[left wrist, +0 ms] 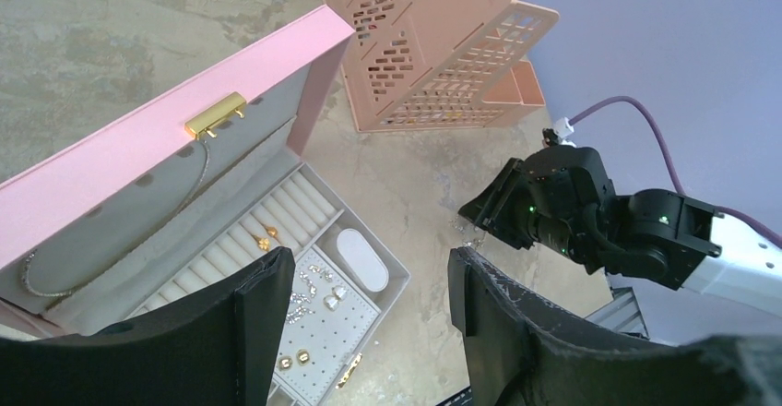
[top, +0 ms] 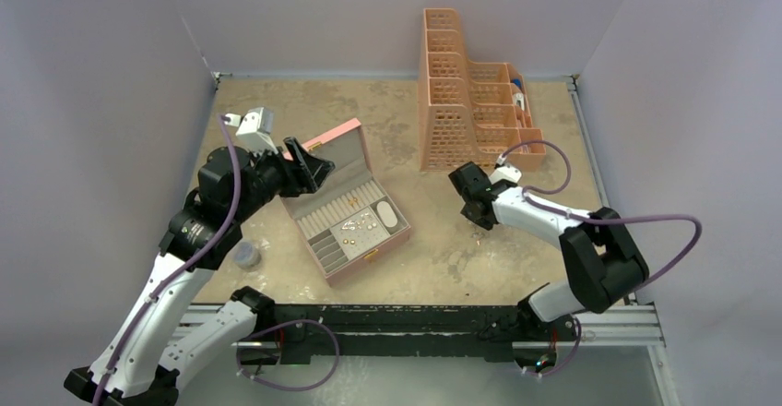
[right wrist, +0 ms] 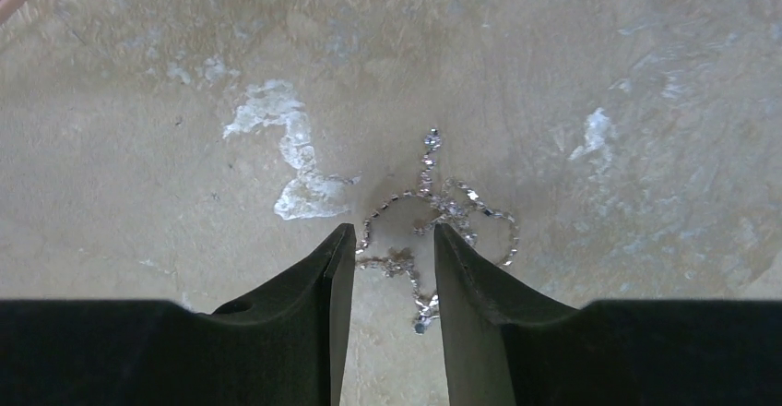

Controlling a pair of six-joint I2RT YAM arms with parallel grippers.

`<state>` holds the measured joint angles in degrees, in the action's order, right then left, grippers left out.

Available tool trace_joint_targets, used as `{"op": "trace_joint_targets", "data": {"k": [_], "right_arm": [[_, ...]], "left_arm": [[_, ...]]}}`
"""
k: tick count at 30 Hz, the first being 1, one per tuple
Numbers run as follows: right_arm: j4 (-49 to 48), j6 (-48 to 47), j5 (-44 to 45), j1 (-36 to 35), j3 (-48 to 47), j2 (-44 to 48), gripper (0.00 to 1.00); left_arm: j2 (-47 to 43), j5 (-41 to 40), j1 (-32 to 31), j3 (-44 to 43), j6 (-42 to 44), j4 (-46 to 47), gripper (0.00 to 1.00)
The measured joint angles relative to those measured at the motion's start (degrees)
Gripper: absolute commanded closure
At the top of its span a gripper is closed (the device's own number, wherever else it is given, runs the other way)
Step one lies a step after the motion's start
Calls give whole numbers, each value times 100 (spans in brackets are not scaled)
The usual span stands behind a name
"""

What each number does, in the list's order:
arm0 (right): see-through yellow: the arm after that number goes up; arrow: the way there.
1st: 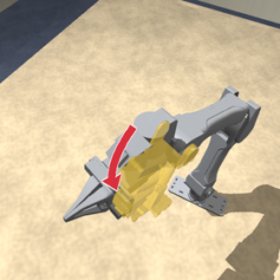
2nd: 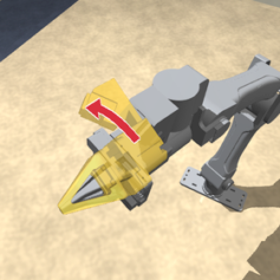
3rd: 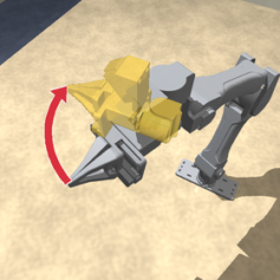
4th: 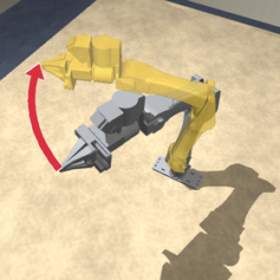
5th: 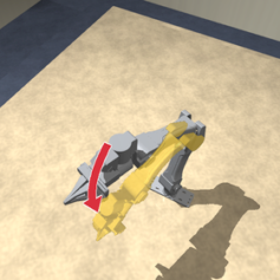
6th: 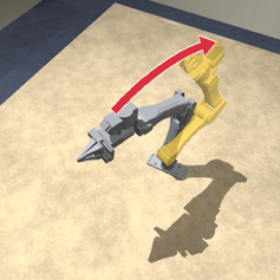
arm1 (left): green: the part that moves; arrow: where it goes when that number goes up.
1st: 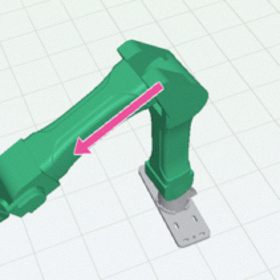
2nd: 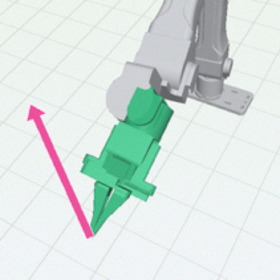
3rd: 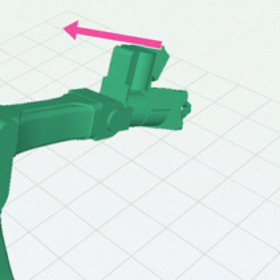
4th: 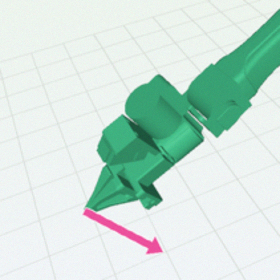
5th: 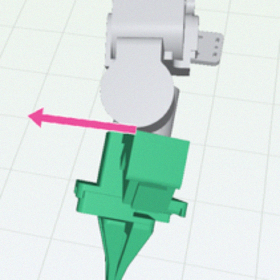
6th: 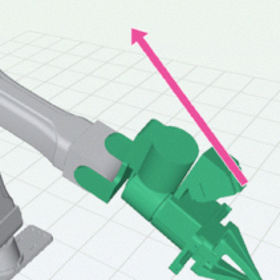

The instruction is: Organize the mixed jewelry

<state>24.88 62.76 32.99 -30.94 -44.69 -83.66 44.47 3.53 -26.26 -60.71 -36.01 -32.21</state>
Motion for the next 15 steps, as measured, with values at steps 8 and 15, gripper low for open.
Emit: {"op": "trace_joint_targets", "data": {"k": [8, 15], "right_arm": [[-216, -140, -273, 37, -278, -315, 65], [-188, -125, -374, 59, -424, -684, 71]], "left_arm": [[-33, 7, 0, 61, -35, -2, 37], [-33, 0, 0, 66, -35, -2, 37]]}}
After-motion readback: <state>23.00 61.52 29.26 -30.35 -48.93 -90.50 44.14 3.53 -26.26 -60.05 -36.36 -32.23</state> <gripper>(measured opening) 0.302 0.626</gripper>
